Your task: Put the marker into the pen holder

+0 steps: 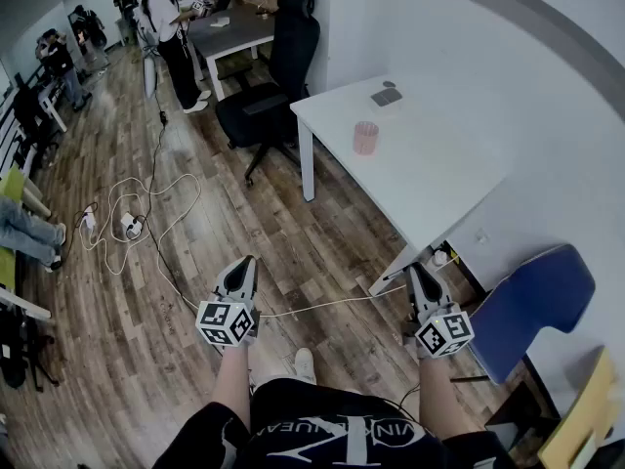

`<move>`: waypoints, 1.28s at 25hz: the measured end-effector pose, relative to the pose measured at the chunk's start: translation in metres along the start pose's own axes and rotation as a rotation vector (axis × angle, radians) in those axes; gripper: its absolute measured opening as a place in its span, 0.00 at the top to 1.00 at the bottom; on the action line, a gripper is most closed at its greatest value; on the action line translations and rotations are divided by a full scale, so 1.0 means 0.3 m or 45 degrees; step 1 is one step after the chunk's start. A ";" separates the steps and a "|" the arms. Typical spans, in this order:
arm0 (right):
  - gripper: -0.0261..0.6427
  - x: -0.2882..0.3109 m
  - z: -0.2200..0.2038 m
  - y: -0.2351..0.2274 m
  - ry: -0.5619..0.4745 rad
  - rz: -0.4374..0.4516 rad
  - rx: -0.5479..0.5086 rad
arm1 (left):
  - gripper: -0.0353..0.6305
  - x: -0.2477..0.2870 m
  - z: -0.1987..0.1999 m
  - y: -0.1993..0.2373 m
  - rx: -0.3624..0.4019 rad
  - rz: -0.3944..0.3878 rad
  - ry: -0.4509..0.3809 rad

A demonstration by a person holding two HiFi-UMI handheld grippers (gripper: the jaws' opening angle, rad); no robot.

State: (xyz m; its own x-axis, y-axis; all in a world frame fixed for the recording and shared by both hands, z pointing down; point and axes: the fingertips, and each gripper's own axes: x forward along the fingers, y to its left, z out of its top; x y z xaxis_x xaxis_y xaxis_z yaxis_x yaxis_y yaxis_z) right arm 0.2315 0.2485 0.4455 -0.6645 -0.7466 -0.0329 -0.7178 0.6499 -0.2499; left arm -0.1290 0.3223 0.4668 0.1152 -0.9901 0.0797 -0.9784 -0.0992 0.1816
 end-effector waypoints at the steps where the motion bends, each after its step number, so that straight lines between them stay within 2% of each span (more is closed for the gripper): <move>1: 0.87 0.020 -0.005 0.008 -0.002 -0.001 0.004 | 0.92 0.014 0.007 0.020 0.003 -0.002 0.000; 12: 0.87 0.236 -0.046 0.011 -0.022 -0.080 0.025 | 0.92 0.219 0.049 0.171 0.061 -0.103 0.022; 18: 0.87 0.310 -0.059 0.005 0.000 -0.087 0.032 | 0.92 0.300 0.030 0.224 0.027 -0.113 0.030; 26: 0.87 0.419 -0.030 -0.099 -0.026 -0.112 0.049 | 0.92 0.455 0.004 0.235 0.012 -0.141 0.066; 32: 0.87 0.585 -0.038 -0.197 -0.036 -0.113 0.096 | 0.92 0.618 0.036 0.298 0.000 -0.125 0.057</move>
State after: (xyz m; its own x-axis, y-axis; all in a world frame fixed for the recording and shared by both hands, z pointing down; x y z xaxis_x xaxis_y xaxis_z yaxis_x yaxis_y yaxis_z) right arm 0.1549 0.0807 0.4655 -0.5923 -0.8050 -0.0346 -0.7551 0.5695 -0.3249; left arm -0.1968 0.1287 0.4872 0.2177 -0.9703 0.1053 -0.9621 -0.1952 0.1904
